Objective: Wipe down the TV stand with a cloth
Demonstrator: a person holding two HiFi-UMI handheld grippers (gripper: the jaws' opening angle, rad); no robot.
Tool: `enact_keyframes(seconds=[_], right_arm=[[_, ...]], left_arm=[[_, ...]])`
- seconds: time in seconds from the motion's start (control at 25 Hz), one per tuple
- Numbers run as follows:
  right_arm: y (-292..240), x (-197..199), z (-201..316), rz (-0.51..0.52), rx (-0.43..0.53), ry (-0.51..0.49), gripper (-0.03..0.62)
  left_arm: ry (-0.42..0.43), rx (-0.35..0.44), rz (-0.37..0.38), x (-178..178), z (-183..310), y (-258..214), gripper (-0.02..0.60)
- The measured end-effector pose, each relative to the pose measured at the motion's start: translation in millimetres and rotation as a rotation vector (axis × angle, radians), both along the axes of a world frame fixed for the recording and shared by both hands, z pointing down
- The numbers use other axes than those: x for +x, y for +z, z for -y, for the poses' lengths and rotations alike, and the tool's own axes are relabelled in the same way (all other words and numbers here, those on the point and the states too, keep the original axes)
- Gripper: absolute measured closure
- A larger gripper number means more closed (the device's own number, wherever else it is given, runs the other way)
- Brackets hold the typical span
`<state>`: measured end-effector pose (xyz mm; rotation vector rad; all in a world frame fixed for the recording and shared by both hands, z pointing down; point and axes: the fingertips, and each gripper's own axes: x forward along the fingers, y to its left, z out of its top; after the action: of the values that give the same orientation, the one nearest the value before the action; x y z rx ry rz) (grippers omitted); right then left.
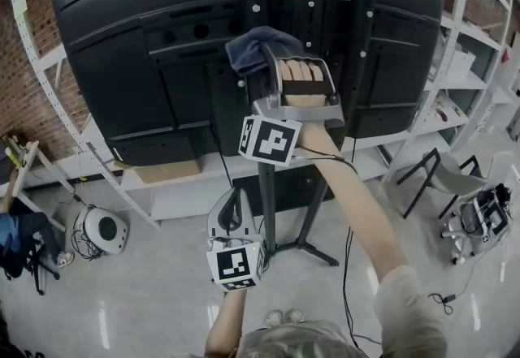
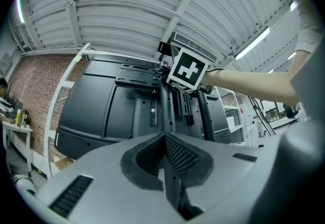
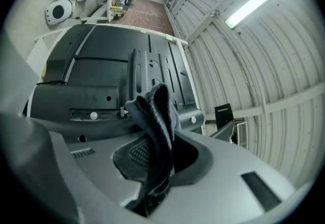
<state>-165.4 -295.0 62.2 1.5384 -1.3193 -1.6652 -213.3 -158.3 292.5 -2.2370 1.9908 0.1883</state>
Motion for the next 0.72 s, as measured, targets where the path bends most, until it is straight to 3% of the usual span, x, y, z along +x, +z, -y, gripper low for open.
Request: enact_keyframes(seconds=[0.72], right_arm=[[46.7,-5.0,-1.1,-0.031,-0.047,0.01,0.537]], left_arm=[[-0.005,-0.033,-0.016,-2.9,11.8,13.7,0.566]])
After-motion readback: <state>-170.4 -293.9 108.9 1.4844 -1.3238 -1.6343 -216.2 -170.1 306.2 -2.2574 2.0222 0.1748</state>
